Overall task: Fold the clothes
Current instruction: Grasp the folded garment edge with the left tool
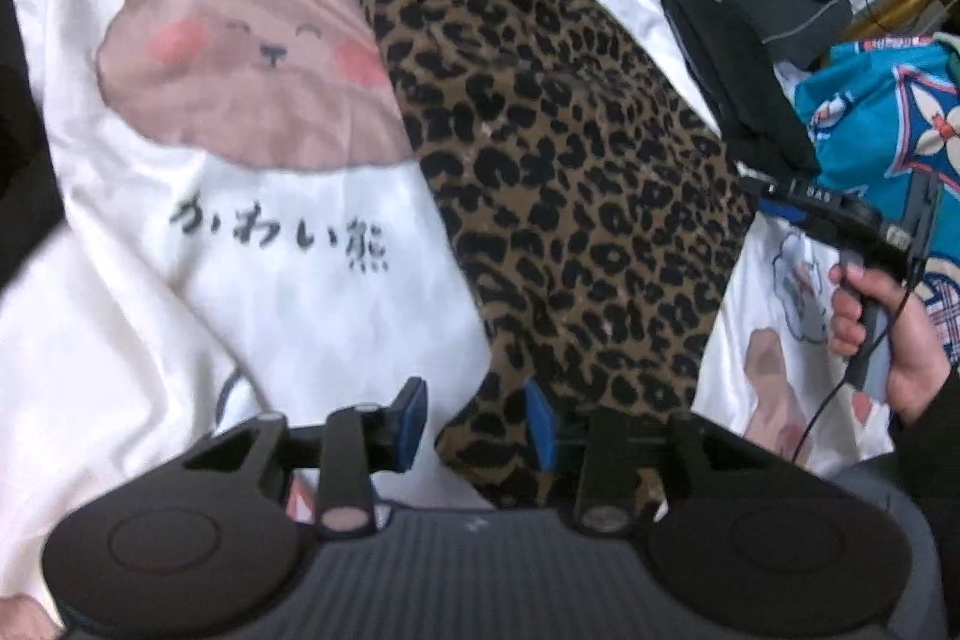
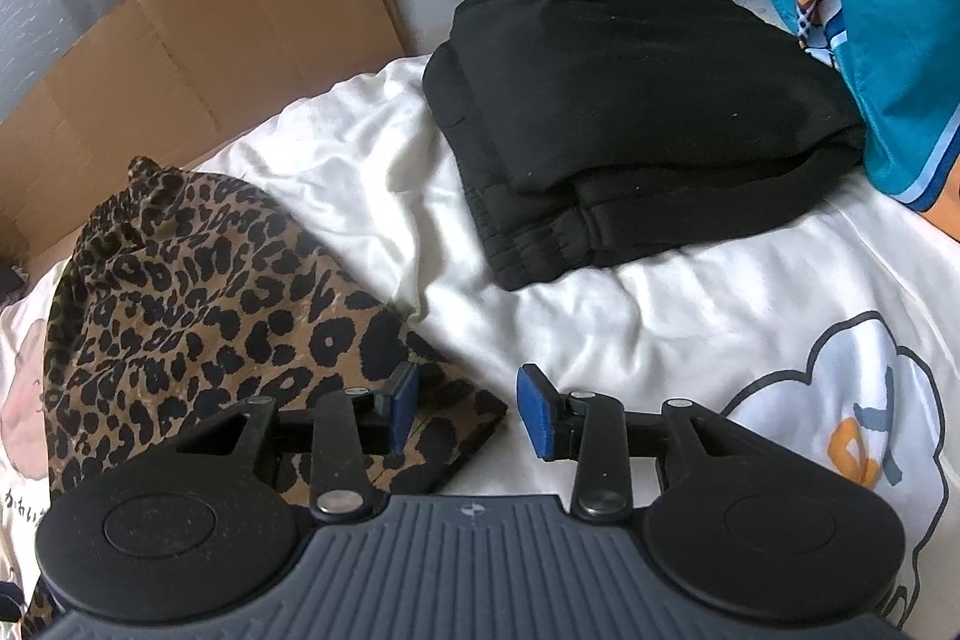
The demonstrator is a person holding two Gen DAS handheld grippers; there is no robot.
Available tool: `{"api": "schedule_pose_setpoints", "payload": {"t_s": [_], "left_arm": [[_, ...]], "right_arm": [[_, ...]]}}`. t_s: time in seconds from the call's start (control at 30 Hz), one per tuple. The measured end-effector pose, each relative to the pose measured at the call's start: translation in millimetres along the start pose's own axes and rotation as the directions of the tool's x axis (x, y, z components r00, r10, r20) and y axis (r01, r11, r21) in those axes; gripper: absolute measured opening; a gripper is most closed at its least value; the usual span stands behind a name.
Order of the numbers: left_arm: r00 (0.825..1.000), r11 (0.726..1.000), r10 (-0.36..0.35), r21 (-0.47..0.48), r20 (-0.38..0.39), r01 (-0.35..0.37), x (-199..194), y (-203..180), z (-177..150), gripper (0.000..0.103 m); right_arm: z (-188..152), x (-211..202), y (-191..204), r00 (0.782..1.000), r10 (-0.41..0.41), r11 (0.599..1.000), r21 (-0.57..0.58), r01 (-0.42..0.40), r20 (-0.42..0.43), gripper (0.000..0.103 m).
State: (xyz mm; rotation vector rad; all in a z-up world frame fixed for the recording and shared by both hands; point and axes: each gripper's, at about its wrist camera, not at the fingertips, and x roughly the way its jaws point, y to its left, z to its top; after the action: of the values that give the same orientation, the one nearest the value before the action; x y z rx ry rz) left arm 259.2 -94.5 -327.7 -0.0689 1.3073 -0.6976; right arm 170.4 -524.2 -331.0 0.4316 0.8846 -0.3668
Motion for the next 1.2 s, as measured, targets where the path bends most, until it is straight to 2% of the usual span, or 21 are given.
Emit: {"api": "schedule_pose_setpoints", "payload": {"t_s": [0.17, 0.33, 0.6, 0.8, 1.0, 1.2], "left_arm": [[0.997, 1.000, 0.017, -0.011, -0.070, -0.018, 13.6, 6.5, -12.9, 0.040], [0.997, 1.000, -0.005, -0.005, -0.079, 0.005, 15.3, 2.5, -25.6, 0.045], [0.988, 0.990, -0.115, -0.091, -0.104, 0.105, 16.1, 2.2, -32.1, 0.045], [0.968, 0.974, -0.182, -0.163, -0.171, 0.155, 24.1, 3.5, -40.7, 0.044], [0.965, 0.940, -0.221, -0.292, -0.139, 0.174, 32.0, 12.0, -45.9, 0.044], [0.963, 0.912, -0.248, -0.360, -0.103, 0.196, 36.5, 18.0, -49.5, 0.043]], "right_arm": [[-0.9, 2.4, 0.3, 1.000, 0.001, 1.000, 0.002, -0.001, -0.010, 0.044], [-1.9, 4.0, 3.7, 1.000, 0.005, 1.000, -0.003, -0.005, -0.017, 0.044], [-1.0, 3.4, 3.5, 1.000, 0.014, 1.000, 0.003, -0.014, -0.022, 0.044], [-0.5, 2.6, 2.8, 0.999, 0.029, 1.000, 0.011, -0.028, -0.029, 0.045], [2.2, -0.8, 0.2, 0.999, 0.046, 0.999, 0.026, -0.045, -0.019, 0.046], [5.7, -5.3, -9.0, 0.999, 0.036, 0.998, 0.055, -0.036, 0.007, 0.046]]}}
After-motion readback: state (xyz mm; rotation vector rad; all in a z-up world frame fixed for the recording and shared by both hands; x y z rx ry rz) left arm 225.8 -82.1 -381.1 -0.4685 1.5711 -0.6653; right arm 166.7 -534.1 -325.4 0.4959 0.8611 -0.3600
